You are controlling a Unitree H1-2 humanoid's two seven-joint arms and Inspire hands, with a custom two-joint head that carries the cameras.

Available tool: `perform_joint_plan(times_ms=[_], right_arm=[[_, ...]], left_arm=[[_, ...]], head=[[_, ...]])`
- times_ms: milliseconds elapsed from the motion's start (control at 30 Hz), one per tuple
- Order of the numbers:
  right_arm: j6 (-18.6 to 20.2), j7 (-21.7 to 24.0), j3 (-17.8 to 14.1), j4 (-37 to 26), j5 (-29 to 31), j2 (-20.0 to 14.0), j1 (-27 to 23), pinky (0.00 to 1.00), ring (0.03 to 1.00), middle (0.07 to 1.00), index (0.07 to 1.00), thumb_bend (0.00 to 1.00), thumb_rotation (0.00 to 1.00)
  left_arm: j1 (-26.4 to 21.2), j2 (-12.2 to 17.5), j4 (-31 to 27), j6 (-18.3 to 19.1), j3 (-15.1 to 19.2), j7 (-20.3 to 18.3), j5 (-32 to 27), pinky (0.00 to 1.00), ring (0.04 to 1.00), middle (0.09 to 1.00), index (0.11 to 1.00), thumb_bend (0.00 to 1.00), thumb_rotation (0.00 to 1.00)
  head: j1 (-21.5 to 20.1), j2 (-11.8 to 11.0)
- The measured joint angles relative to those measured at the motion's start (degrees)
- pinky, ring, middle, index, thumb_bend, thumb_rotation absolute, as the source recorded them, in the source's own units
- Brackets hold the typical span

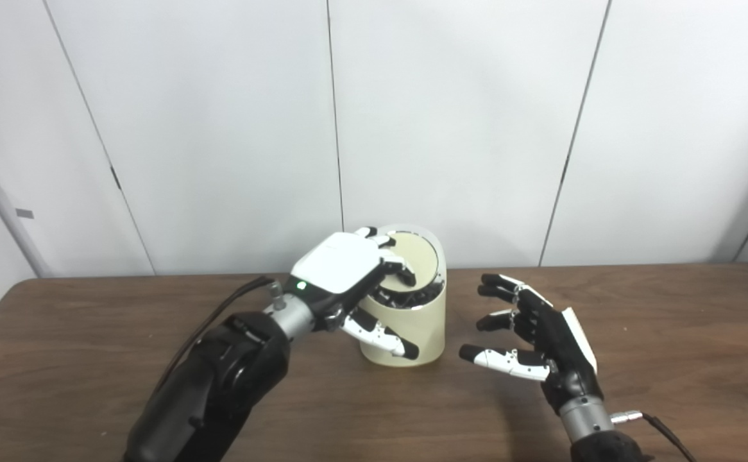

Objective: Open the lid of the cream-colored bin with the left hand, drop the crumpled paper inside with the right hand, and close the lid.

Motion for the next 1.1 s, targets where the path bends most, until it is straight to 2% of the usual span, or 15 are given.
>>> perform_joint_plan(times_ms=[133,200,333,433,600,667,767,933,1100], right_arm=[[0.0,-0.1,0.0,0.0,-0.3,0.0,0.0,0.55,0.538,0.752,0.741,0.72,0.08],[0.0,-0.1,0.0,0.0,-0.3,0.0,0.0,0.57,0.542,0.756,0.742,0.72,0.08],[0.1,0.0,0.0,0.0,0.0,0.0,0.0,0.56,0.538,0.761,0.742,0.71,0.06],[0.1,0.0,0.1,0.0,0.1,0.1,0.0,0.56,0.534,0.760,0.741,0.71,0.06],[0.1,0.0,0.0,0.0,0.1,0.1,0.0,0.52,0.530,0.757,0.740,0.71,0.06],[0.1,0.0,0.0,0.1,0.3,0.0,0.0,0.55,0.534,0.759,0.742,0.71,0.06],[0.1,0.1,0.0,0.1,0.4,0.0,0.0,0.51,0.532,0.760,0.746,0.71,0.06],[0.0,0.1,0.0,0.2,0.4,-0.1,0.0,0.53,0.529,0.759,0.744,0.72,0.06],[0.0,0.4,0.0,0.5,0.8,-0.4,0.0,0.49,0.527,0.763,0.747,0.71,0.07]], left_arm=[[1.8,-0.7,0.0,-1.4,2.2,2.8,-2.2,0.93,0.922,0.791,0.774,0.83,0.44],[2.9,-1.6,0.0,-1.5,3.9,3.9,-4.2,0.91,0.933,0.815,0.801,0.81,0.43],[5.2,-4.0,0.3,-1.5,8.8,6.9,-10.1,0.77,0.900,0.890,0.872,0.79,0.37],[5.7,-5.1,0.6,-1.5,11.3,7.8,-14.5,0.72,0.888,0.927,0.913,0.80,0.35],[7.9,-5.9,1.0,-2.1,13.7,10.9,-18.7,0.75,0.928,0.973,0.972,0.78,0.35],[9.6,-6.8,1.7,-2.8,14.9,12.7,-20.1,0.79,0.933,0.973,0.980,0.78,0.33],[12.2,-8.9,1.9,-3.4,17.5,15.4,-23.5,0.89,0.966,0.995,0.998,0.76,0.32],[15.6,-10.2,2.4,-3.9,20.9,16.4,-31.2,0.87,0.960,0.976,1.000,0.77,0.37],[18.9,-11.5,2.4,-3.4,22.6,16.9,-36.1,0.87,0.948,0.961,1.000,0.79,0.40]], head=[[0.1,-0.1],[0.2,-0.1],[0.3,-0.1],[0.5,-0.2],[0.6,-0.4],[0.7,-0.4],[0.9,-0.5],[1.2,-0.6],[1.5,-0.6]])
